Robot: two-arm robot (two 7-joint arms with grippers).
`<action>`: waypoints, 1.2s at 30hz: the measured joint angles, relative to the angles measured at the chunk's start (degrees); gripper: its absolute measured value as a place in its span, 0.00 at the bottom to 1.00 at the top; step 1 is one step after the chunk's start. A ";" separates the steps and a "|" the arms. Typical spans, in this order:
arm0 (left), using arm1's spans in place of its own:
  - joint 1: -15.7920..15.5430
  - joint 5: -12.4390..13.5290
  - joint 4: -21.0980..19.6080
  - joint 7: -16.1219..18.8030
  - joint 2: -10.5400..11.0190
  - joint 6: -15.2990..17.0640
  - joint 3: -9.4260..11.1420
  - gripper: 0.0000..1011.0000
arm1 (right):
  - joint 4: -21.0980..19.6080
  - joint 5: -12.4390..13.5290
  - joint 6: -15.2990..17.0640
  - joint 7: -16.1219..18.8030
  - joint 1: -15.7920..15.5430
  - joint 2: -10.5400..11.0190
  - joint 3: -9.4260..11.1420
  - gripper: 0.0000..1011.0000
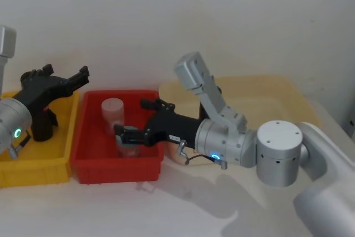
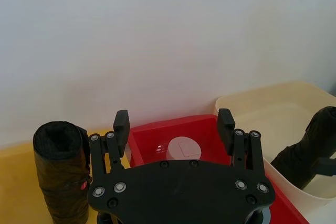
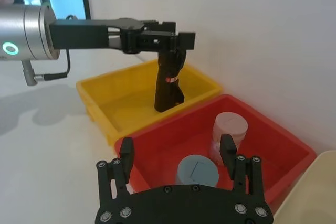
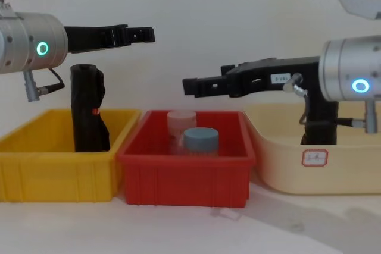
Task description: Pick up the garbage bag with the one hand and transfer it to the other hand.
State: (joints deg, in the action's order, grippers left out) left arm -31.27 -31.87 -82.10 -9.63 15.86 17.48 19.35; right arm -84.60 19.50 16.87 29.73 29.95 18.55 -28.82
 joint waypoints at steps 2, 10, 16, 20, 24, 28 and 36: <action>0.00 0.00 0.00 0.00 0.00 0.00 0.00 0.99 | 0.80 -0.40 0.06 0.08 0.61 -0.14 -0.68 0.99; 0.01 0.00 0.00 0.00 0.00 0.00 0.00 0.99 | 4.24 -1.98 0.24 0.36 3.27 -0.91 -3.05 0.99; 0.00 0.00 0.01 0.00 0.00 0.00 0.00 0.99 | 6.73 -2.70 0.43 0.50 4.98 -1.56 -4.31 0.99; 0.00 0.00 0.01 0.00 0.00 0.01 0.00 0.99 | 8.62 -3.25 0.59 0.57 6.08 -2.05 -4.96 0.99; 0.00 0.00 0.01 -0.01 0.00 0.01 0.01 0.99 | 10.84 -3.85 0.70 0.68 7.34 -2.66 -5.67 0.99; 0.00 0.00 0.01 0.00 0.00 0.01 0.00 0.99 | 12.54 -4.37 0.77 0.90 8.31 -3.11 -6.13 0.99; 0.00 0.00 0.01 0.00 0.00 0.01 0.00 0.99 | 15.31 -5.27 0.80 1.35 9.77 -3.80 -6.80 0.99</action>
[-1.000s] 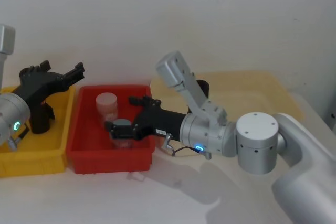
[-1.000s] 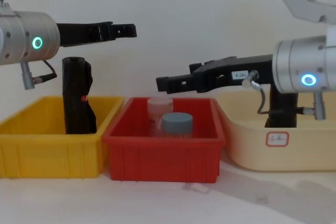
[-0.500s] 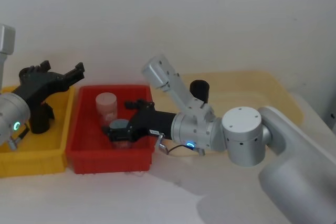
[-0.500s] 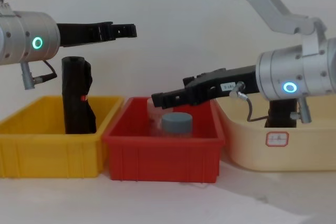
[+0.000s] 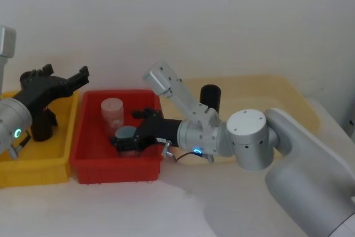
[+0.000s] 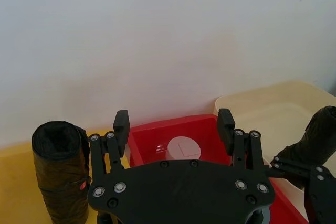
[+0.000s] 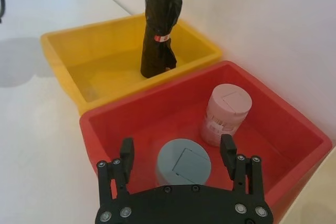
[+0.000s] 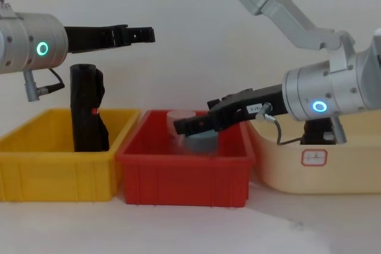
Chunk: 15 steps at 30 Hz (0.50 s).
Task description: Pick up the garbage bag with the one hand and transfer it to the other hand.
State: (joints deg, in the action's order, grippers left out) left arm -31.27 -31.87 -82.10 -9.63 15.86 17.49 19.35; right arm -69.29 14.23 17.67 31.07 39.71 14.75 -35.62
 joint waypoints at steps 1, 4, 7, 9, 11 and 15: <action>0.00 0.00 0.00 0.00 0.00 0.00 0.00 0.99 | 0.47 -0.19 0.00 0.07 0.30 -0.12 -0.10 0.99; 0.00 0.00 0.00 0.00 0.00 0.00 0.00 0.99 | 1.34 -0.44 -0.03 0.17 0.64 -0.32 -0.26 0.99; 0.00 0.00 0.00 0.00 0.00 0.00 0.00 0.99 | 2.54 -0.92 -0.15 0.44 1.12 -0.61 -0.47 0.99; 0.00 0.00 0.00 0.00 0.00 0.00 0.00 0.99 | 3.07 -1.09 -0.20 0.54 1.35 -0.74 -0.59 0.99; 0.00 0.00 0.00 0.00 0.00 0.00 0.00 0.99 | 3.80 -1.35 -0.31 0.71 1.62 -0.90 -0.74 0.99; 0.00 0.00 0.00 0.00 0.00 0.00 0.00 0.99 | 4.74 -1.64 -0.45 1.03 2.03 -1.18 -0.90 0.99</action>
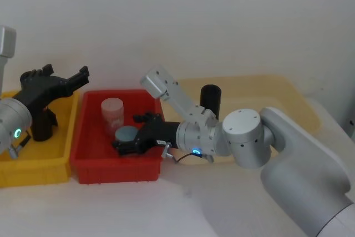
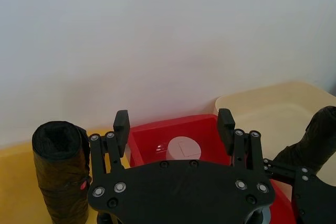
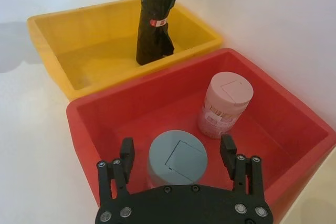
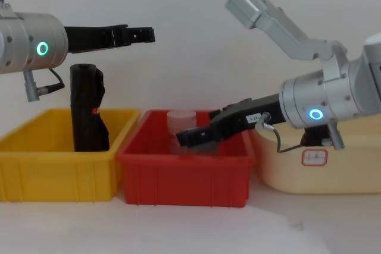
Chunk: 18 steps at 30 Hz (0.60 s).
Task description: Pick up the garbage bag with the one hand and transfer it to the other hand.
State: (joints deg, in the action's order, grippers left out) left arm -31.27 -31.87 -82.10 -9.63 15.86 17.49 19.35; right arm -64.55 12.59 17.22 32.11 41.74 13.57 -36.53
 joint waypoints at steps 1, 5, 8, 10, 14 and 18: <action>0.00 0.00 0.00 0.00 0.00 0.00 0.00 0.99 | 0.31 -0.08 -0.03 0.08 0.11 -0.09 -0.02 0.99; 0.00 0.00 0.00 0.00 0.00 0.00 0.00 0.99 | 1.06 -0.21 -0.14 0.38 0.29 -0.29 -0.03 0.97; 0.00 0.00 0.00 0.00 0.00 0.00 0.00 0.99 | 1.57 -0.24 -0.33 0.52 0.35 -0.40 0.05 0.92; 0.00 0.00 0.00 0.00 0.00 0.00 -0.01 0.99 | 1.86 -0.24 -0.46 0.59 0.37 -0.48 0.15 0.88; 0.00 0.00 0.00 0.00 0.00 0.00 0.00 0.99 | 2.23 -0.24 -0.56 0.66 0.39 -0.55 0.35 0.76; 0.00 0.00 0.00 0.00 0.00 0.00 0.00 0.99 | 2.48 -0.15 -0.59 0.73 0.39 -0.65 0.57 0.66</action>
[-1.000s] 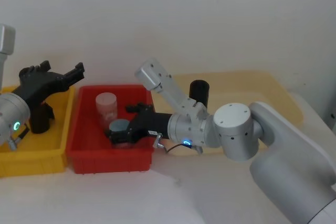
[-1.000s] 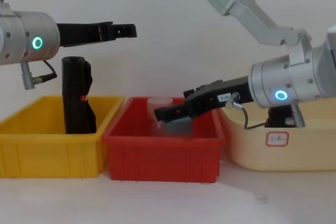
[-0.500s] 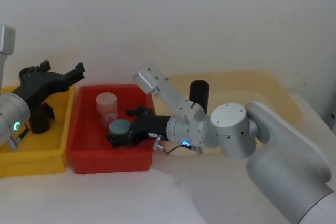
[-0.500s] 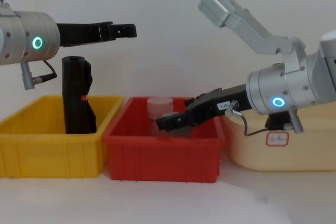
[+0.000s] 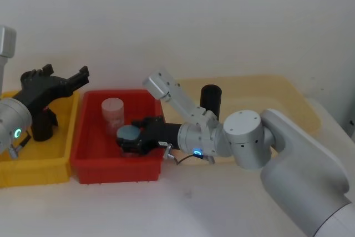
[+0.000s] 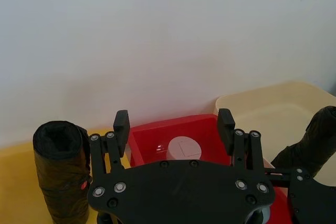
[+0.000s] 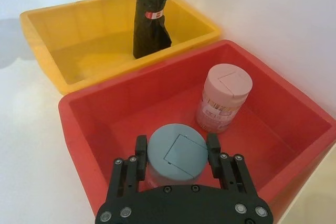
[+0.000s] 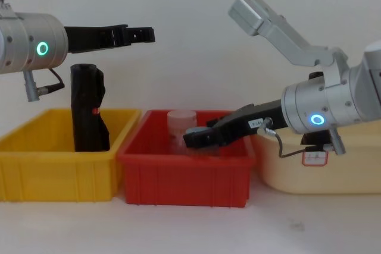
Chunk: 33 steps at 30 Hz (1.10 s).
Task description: Pick up the garbage bag with the one hand and transfer it to the other hand.
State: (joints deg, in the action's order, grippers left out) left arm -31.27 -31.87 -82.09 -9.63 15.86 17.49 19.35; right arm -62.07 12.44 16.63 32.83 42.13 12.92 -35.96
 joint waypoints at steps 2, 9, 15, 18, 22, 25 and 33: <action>0.00 0.00 0.00 0.00 0.00 0.00 0.00 0.99 | 0.13 0.21 -0.05 0.10 -0.04 -0.02 0.13 0.66; 0.00 0.00 0.00 0.00 0.00 0.00 0.01 0.99 | 0.10 1.13 -0.32 0.83 -0.28 0.05 0.48 0.66; 0.00 0.00 0.00 0.00 0.00 0.00 0.00 0.99 | -0.71 2.29 -0.50 1.14 -0.37 0.11 1.22 0.66; 0.00 0.00 0.00 0.00 0.00 0.00 0.00 0.99 | -1.55 3.15 -0.58 1.17 -0.31 0.11 2.01 0.66; 0.00 0.00 0.00 0.00 0.00 0.00 0.00 0.99 | -2.41 4.09 -0.76 1.17 0.01 0.02 2.81 0.66; 0.00 0.00 0.00 0.00 0.00 0.00 0.00 0.99 | -3.30 5.21 -1.09 1.08 0.84 -0.12 4.20 0.66; 0.00 0.00 0.00 0.00 0.00 0.00 0.00 0.99 | -3.26 7.03 -2.90 -0.11 3.83 -0.67 7.04 0.66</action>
State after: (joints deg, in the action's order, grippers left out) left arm -31.27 -31.87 -82.09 -9.63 15.86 17.49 19.35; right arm -65.33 19.47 13.73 32.72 45.96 12.24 -28.92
